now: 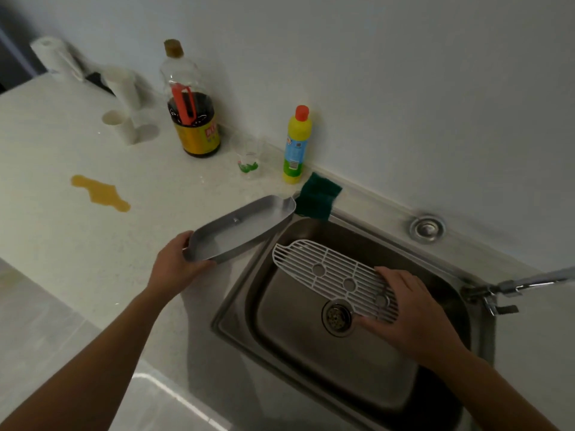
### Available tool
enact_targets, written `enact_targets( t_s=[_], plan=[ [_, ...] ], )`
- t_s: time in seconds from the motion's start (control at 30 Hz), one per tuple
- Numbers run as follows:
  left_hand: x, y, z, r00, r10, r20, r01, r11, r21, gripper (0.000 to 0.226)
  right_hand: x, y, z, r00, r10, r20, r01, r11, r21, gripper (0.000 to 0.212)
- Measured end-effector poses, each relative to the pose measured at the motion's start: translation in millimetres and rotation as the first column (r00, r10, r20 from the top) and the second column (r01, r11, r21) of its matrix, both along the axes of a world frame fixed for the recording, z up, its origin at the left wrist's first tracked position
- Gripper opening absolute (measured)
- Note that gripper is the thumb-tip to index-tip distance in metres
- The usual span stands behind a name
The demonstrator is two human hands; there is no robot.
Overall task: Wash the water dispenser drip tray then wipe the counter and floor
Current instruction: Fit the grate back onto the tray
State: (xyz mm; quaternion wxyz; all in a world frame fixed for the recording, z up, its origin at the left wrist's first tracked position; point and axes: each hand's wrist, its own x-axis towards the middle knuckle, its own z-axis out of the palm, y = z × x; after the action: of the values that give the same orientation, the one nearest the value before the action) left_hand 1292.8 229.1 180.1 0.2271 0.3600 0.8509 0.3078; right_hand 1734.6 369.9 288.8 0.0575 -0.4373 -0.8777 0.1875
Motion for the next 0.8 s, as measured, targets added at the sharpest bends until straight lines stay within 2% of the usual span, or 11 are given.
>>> enact_targets(
  t_s=[0.1, 0.33, 0.53, 0.8],
  plan=[
    [1, -4, -2, 0.999, -0.028, 0.041, 0.024, 0.994, 0.102, 0.078, 3, -1, 6, 1.000, -0.012, -0.015, 0.012, 1.000, -0.006, 0.103],
    [39, 6, 27, 0.966, -0.253, 0.052, 0.233, 0.941, 0.246, 0.079, 19, -10, 32, 0.997, -0.077, -0.002, 0.077, 0.997, -0.018, 0.110],
    [122, 10, 55, 0.861, -0.473, 0.188, 0.391, 0.851, 0.351, 0.083, 38, -17, 57, 1.000, 0.016, 0.014, -0.016, 1.000, 0.020, 0.101],
    [188, 15, 83, 0.721, -0.653, 0.231, 0.489, 0.716, 0.497, 0.070, 68, -32, 62, 0.993, 0.111, 0.036, -0.114, 0.990, 0.085, 0.098]
  ],
)
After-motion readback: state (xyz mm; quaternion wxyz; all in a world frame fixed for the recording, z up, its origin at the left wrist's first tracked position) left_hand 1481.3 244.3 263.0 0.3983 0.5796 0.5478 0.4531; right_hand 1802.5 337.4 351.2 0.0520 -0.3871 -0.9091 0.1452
